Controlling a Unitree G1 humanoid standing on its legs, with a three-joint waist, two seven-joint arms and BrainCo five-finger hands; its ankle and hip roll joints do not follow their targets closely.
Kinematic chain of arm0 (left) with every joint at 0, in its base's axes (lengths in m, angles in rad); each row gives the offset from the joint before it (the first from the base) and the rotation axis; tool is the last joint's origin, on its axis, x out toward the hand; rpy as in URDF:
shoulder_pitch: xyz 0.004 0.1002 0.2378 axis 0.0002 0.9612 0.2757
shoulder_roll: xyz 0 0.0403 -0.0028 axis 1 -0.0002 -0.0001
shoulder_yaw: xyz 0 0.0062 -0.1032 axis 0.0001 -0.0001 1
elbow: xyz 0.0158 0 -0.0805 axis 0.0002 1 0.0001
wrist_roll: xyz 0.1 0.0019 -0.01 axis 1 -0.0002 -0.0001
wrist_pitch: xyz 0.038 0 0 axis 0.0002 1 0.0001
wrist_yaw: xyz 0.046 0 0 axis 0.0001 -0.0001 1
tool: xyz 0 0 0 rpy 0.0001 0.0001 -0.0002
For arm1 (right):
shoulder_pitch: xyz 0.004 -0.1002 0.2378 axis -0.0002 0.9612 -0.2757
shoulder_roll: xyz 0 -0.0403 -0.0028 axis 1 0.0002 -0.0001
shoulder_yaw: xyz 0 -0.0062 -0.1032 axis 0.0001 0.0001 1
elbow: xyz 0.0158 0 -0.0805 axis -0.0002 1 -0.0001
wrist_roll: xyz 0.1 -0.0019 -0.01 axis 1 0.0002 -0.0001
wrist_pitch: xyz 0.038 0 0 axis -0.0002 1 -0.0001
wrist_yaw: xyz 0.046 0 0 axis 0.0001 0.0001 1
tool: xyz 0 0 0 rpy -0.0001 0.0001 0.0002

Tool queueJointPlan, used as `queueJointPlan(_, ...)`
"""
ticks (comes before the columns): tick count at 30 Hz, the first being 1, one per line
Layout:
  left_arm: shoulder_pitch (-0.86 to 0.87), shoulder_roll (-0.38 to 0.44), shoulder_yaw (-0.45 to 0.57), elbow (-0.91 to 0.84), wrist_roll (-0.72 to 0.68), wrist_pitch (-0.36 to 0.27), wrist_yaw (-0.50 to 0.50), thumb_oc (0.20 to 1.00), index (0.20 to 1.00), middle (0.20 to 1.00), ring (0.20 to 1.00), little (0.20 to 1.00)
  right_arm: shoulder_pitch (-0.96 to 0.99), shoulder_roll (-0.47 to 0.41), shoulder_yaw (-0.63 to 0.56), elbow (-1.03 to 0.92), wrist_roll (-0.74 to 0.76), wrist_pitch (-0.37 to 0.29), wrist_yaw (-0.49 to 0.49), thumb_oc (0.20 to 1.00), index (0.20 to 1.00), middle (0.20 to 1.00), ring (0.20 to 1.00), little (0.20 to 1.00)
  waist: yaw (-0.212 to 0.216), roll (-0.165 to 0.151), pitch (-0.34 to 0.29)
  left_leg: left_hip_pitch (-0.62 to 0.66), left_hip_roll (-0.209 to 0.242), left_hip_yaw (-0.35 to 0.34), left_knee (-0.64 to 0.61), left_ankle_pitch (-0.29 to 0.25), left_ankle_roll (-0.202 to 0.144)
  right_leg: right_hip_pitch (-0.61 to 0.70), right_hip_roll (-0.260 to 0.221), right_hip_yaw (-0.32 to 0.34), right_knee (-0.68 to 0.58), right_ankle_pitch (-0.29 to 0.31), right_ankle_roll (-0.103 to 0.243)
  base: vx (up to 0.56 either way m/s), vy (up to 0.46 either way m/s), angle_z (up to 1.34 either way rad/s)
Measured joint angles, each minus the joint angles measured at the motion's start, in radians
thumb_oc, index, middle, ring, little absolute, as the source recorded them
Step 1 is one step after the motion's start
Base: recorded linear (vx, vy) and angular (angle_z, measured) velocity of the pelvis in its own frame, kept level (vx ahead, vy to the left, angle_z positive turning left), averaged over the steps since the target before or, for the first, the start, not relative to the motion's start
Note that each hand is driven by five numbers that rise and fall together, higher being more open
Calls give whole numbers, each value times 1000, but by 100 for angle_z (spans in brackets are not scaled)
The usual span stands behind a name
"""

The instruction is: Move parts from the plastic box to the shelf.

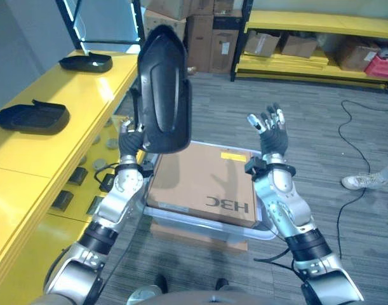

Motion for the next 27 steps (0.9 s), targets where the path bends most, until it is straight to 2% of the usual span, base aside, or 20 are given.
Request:
queueJointPlan(5,0,43,37,-29,4,-1,0,200,200,200,200,200,0,0,-25,0,1,1,1,1000,1000,1000,1000,1000,15,3,2,-5,-3,-7,0,1,2,1,-1,-3,1,0,0,-30,17,4)
queueJointPlan(8,-1,84,70,-64,24,-15,-2,200,200,200,200,200,8,-6,-67,-2,3,-1,2,1000,1000,1000,1000,1000,17,12,3,-36,-14,-51,0,6,9,2,-2,-25,19,-7,4,-58,-30,79)
queueJointPlan(9,-46,39,50,-31,24,-23,-30,200,200,200,200,200,109,-60,-135,-7,10,-28,-3,1000,1000,1000,1000,1000,-29,55,12,-74,-19,-221,41,21,23,-33,6,56,192,-60,-22,-61,-36,246)
queueJointPlan(10,-48,29,41,-38,25,-24,-43,200,200,200,200,200,153,-85,-153,-8,12,-28,-7,1000,1000,1000,1000,1000,-52,78,13,-87,-6,-297,37,37,25,-66,26,143,268,-111,-27,-79,-54,300)
queueJointPlan(11,-47,40,36,-48,35,-32,-53,200,200,200,200,200,187,-99,-165,-14,16,-29,-6,1000,1000,1000,1000,1000,-56,92,14,-104,-6,-361,33,51,16,-79,74,256,292,-180,-19,-111,-82,234)
queueJointPlan(12,-44,79,52,-59,42,-46,-63,200,200,200,200,200,201,-92,-172,-10,21,-31,2,1000,1000,1000,1000,1000,-42,78,15,-128,-2,-381,21,49,28,-105,103,291,265,-211,-19,-164,-114,186)
queueJointPlan(13,-34,117,71,-77,42,-55,-69,200,200,200,200,200,199,-86,-176,-9,21,-38,7,1000,1000,1000,1000,1000,-20,52,16,-140,-19,-387,17,56,29,-132,110,276,245,-209,-27,-162,-106,157)
queueJointPlan(14,-20,146,96,-94,42,-59,-68,200,200,200,200,200,196,-89,-178,-8,21,-45,16,1000,1000,1000,1000,1000,-4,33,21,-152,-38,-388,14,57,25,-137,109,280,230,-173,-63,-121,-76,131)
queueJointPlan(15,17,149,125,-113,40,-63,-72,200,200,200,200,200,205,-94,-191,-1,21,-52,25,1000,1000,1000,1000,1000,1,55,19,-163,-28,-402,7,49,19,-133,116,244,229,-177,-69,-108,-60,128)
queueJointPlan(16,62,160,168,-141,41,-68,-80,200,200,200,200,200,205,-98,-197,1,21,-53,27,1000,1000,1000,1000,1000,25,56,25,-170,-25,-402,2,19,5,-131,113,221,221,-173,-69,-133,-69,107)
queueJointPlan(17,122,179,215,-165,41,-82,-88,200,200,200,200,200,206,-100,-197,0,21,-53,42,1000,1000,1000,1000,1000,62,70,23,-181,-16,-399,9,11,15,-122,127,196,219,-170,-75,-136,-62,66)
queueJointPlan(19,213,206,286,-196,40,-101,-99,200,200,200,200,200,218,-104,-198,-2,21,-53,54,1000,1000,1000,1000,1000,88,79,22,-193,4,-416,34,58,21,-100,147,158,207,-167,-81,-119,-37,56)
queueJointPlan(20,271,224,336,-206,41,-118,-111,200,200,200,200,200,220,-110,-201,-2,21,-54,64,1000,1000,1000,1000,1000,107,80,23,-210,17,-413,49,74,3,-90,167,130,205,-183,-91,-102,-19,75)
queueJointPlan(21,295,228,360,-202,40,-118,-115,200,200,200,200,200,227,-114,-219,-2,21,-54,73,1000,1000,1000,1000,1000,108,76,25,-223,21,-409,58,70,2,-81,166,100,205,-184,-96,-63,-13,80)
queueJointPlan(22,308,228,375,-201,40,-118,-118,200,200,200,200,200,229,-114,-237,-2,24,-54,81,1000,1000,1000,1000,1000,117,72,28,-232,32,-367,56,46,-8,-81,165,78,209,-190,-99,-103,-6,96)
queueJointPlan(24,322,229,384,-200,40,-118,-135,200,200,200,200,200,233,-115,-262,-7,39,-54,84,1000,1000,1000,1000,1000,115,62,37,-252,48,-249,59,-16,2,-66,143,27,202,-188,-99,-78,8,92)
queueJointPlan(25,325,227,380,-200,40,-118,-150,200,200,200,200,200,242,-115,-268,-17,40,-54,79,1000,1000,1000,1000,1000,104,60,43,-265,59,-169,59,-62,18,-47,132,-22,202,-188,-99,-44,18,136)
queueJointPlan(26,321,226,379,-200,41,-119,-166,200,200,200,200,200,265,-114,-268,-46,40,-54,80,1000,1000,1000,1000,1000,70,43,53,-255,73,-66,68,-89,9,-34,99,-55,196,-186,-103,-40,20,136)
queueJointPlan(27,324,229,379,-202,43,-122,-169,200,200,200,200,200,263,-112,-267,-54,40,-54,82,1000,1000,1000,1000,1000,65,22,59,-257,63,-60,85,-69,15,-35,72,-39,207,-207,-98,-35,38,93)
